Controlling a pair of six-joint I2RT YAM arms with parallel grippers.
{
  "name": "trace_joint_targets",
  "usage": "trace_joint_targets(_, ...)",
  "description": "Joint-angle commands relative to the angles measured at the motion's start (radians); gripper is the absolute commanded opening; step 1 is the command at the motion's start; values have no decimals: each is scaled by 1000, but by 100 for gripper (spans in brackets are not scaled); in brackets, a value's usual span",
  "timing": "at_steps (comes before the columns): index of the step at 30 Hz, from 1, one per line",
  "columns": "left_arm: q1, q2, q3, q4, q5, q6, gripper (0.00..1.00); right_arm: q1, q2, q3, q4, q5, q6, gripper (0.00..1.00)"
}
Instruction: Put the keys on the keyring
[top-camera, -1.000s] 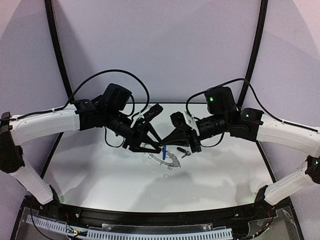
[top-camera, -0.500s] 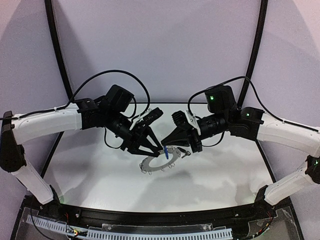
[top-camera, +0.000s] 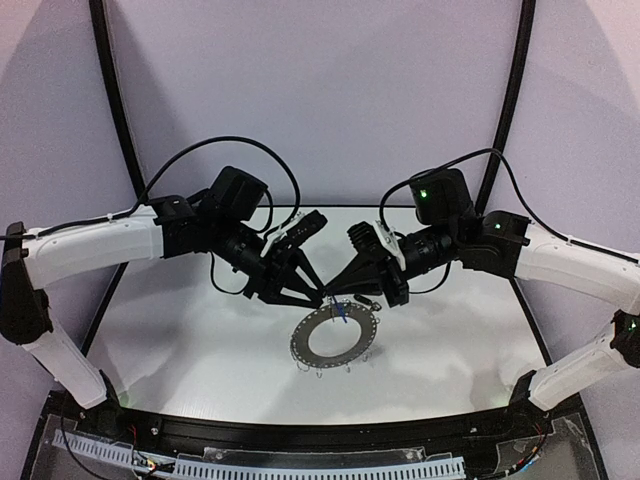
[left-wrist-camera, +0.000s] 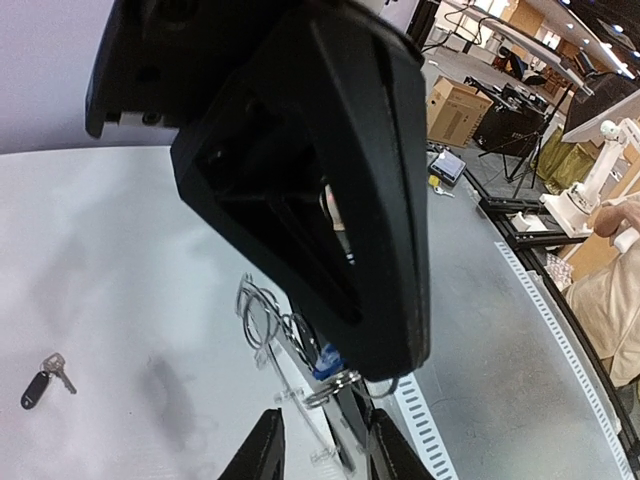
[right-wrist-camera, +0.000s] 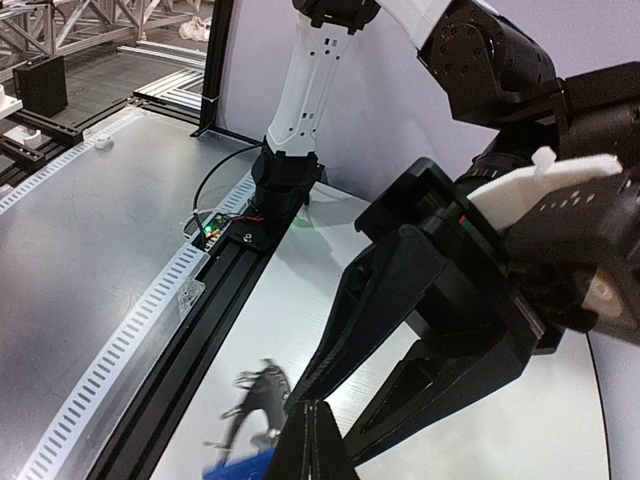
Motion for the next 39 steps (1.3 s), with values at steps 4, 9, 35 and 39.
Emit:
trace_joint_targets(4,1,-9,28,37,24,-24,26,8,2,26,53,11,4,0)
trace_joint_targets(9,1,-1,30,32,37,-11,26,8,8,30,63,12,2,0)
trace_joint_targets(35,1,39,71,-6,91,9,11,8,14,31,106,19,14,0)
trace_joint_targets(39,0,34,69,-21,77,15,2,8,13,29,111,31,18,0)
